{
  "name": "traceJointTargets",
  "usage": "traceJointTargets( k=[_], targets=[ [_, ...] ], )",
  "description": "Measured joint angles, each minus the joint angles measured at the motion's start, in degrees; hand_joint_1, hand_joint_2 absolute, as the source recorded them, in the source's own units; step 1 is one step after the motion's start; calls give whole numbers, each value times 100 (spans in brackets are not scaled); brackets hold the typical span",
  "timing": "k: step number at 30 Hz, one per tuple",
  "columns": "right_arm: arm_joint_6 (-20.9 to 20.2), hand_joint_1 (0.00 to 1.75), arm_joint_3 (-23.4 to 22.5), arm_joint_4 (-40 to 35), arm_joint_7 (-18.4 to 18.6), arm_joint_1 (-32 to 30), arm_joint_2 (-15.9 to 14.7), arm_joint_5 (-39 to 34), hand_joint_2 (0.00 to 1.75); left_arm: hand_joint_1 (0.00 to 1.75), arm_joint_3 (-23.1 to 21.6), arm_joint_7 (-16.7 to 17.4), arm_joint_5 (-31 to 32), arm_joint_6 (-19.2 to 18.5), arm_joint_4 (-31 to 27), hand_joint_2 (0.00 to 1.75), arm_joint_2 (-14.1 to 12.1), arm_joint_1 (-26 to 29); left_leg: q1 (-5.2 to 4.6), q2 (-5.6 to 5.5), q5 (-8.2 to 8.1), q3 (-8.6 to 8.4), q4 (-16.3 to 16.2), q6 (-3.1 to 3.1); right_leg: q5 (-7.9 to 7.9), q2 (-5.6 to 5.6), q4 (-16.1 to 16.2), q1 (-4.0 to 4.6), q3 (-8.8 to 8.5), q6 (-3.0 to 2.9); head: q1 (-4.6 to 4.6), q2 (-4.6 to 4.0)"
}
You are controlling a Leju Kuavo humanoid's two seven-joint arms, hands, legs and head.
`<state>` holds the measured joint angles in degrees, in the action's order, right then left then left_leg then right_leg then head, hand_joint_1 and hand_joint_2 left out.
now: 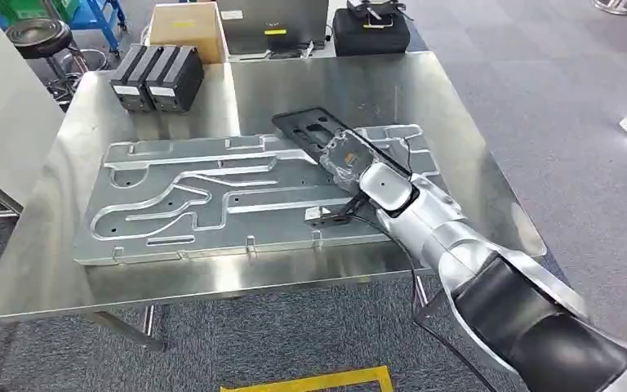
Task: Take the parts from the cabinet and place them on the table.
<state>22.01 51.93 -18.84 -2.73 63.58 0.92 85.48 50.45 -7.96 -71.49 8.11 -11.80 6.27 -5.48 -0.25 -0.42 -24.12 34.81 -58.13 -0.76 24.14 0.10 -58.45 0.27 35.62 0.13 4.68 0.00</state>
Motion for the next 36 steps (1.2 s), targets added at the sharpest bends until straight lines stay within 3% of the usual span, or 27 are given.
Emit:
traceJointTargets(
  k=[1,3,4,6,7,8,9,12,13,14,16,18,19,20,22,23,24,25,27,28,29,32,33,34,36],
  targets=[
    [-9,175,36,5,16,-2,13,42,175,0,-4,-4,0,7,0,175,4,0,4,2,6,-10,17,22,0,1,3,2,-3,-15,0,0],
    [-9,175,109,5,86,7,87,166,175,0,-11,-9,0,15,-2,175,-5,8,-8,2,-76,0,-63,80,-54,-25,117,-81,-75,-70,0,0],
    [-9,175,154,4,138,17,107,221,175,0,-11,-20,0,24,-2,175,-5,20,-9,7,-267,109,-324,112,-55,-25,128,-92,-82,-96,2,0],
    [0,175,215,13,175,4,175,269,175,0,-11,-20,0,42,-2,175,-5,30,37,7,-713,515,-1224,162,-53,-24,125,-92,-79,-107,2,0],
    [22,175,237,26,175,-13,186,249,175,0,-11,-22,0,48,-2,175,-7,36,52,7,-851,706,-1627,189,-52,-27,122,-91,-75,-107,2,0],
    [48,175,241,29,164,-34,219,199,175,0,-11,-24,0,48,-2,175,-7,44,67,8,-843,779,-1771,207,-51,-32,119,-94,-76,-105,2,0],
    [89,175,241,37,130,-47,238,106,175,0,-11,-26,0,48,-2,175,-7,53,89,9,-730,731,-1660,225,-47,-32,110,-100,-76,-100,2,0],
    [510,175,92,-31,-127,-52,295,-387,175,0,-9,-55,0,50,-2,175,-18,54,154,22,-24,23,-248,264,12,-16,15,-127,-74,-25,2,0],
    [636,175,-9,-70,-179,-37,299,-483,175,0,-9,-59,0,50,-2,175,-18,53,145,18,-152,-49,-108,242,35,-12,-17,-106,-50,13,2,0],
    [682,175,-114,-118,-247,-10,304,-520,175,0,-9,-74,0,50,-2,175,-18,49,116,-7,-105,-42,-88,163,40,-2,-54,-91,-28,48,0,0],
    [680,175,-260,-214,-306,14,308,-540,175,0,-9,-87,0,50,-2,175,-22,57,100,-12,-104,-34,-107,108,20,-8,-26,-94,-39,100,2,0],
    [717,175,-376,-308,-282,49,295,-522,175,0,-7,-92,0,68,-2,175,-37,67,119,-3,-57,-45,-61,13,64,-6,-64,-139,-20,179,0,0],
    [745,175,-444,-374,-255,97,236,-502,175,0,-4,-92,0,77,-2,175,-46,65,114,-2,-52,-36,-61,-7,200,-9,-238,-143,49,193,0,0],
    [754,175,-517,-456,-240,163,206,-461,175,0,0,-90,0,77,-2,175,-50,58,108,3,-48,-25,-61,-39,432,-8,-619,-145,227,206,0,0],
    [674,175,-600,-651,-227,227,51,-258,175,0,2,-90,0,66,-2,175,-50,57,88,8,-44,-12,-62,-64,842,-9,-1616,-143,684,231,0,0],
    [614,175,-637,-749,-231,227,-37,-179,175,0,2,-92,0,63,-2,175,-50,60,81,-2,-42,-13,-63,-73,880,-9,-1866,-143,802,228,0,0],
    [555,175,-677,-835,-253,235,-123,-146,175,0,2,-90,0,61,-2,175,-53,68,73,-15,-40,-14,-63,-77,785,-8,-1826,-139,800,210,0,0],
    [472,175,-739,-940,-293,275,-184,-144,175,0,4,-90,0,64,-2,175,-55,71,60,-27,-40,-17,-66,-77,583,-8,-1519,-125,663,173,0,0],
    [290,175,-896,-1137,-389,486,-306,-150,175,0,7,-83,0,66,-2,175,-53,64,17,-29,-40,-22,-65,-77,104,-8,-511,-74,181,49,0,0],
    [205,175,-977,-1222,-424,638,-356,-150,175,0,9,-79,0,70,-2,175,-37,63,14,-17,-40,-10,-65,-74,49,-12,-95,-27,-4,-38,0,0],
    [134,175,-1051,-1298,-463,765,-380,-148,175,0,11,-81,0,77,-2,175,-35,57,-23,-9,-41,3,-68,-50,43,-56,-58,-21,-18,-35,2,0],
    [26,175,-1184,-1486,-549,999,-531,-137,175,0,18,-90,0,85,-2,175,-31,17,5,8,-29,-18,-35,30,28,-43,-29,7,-21,-55,2,0],
    [22,175,-1224,-1598,-599,1038,-579,-144,175,0,26,-90,0,94,-2,175,-33,9,-32,11,-54,-2,-52,55,-21,-52,64,-75,-65,-74,2,0],
    [15,175,-1280,-1735,-638,1103,-635,-163,175,0,39,-92,0,96,-2,175,-37,11,-12,12,-168,45,-191,86,-38,-71,108,-70,-86,-85,0,0],
    [-59,175,-1342,-1921,-723,1221,-715,-229,175,0,81,-107,0,107,-2,175,-37,21,21,11,-613,374,-966,129,-43,-77,107,-75,-82,-111,2,0]
  ],
)
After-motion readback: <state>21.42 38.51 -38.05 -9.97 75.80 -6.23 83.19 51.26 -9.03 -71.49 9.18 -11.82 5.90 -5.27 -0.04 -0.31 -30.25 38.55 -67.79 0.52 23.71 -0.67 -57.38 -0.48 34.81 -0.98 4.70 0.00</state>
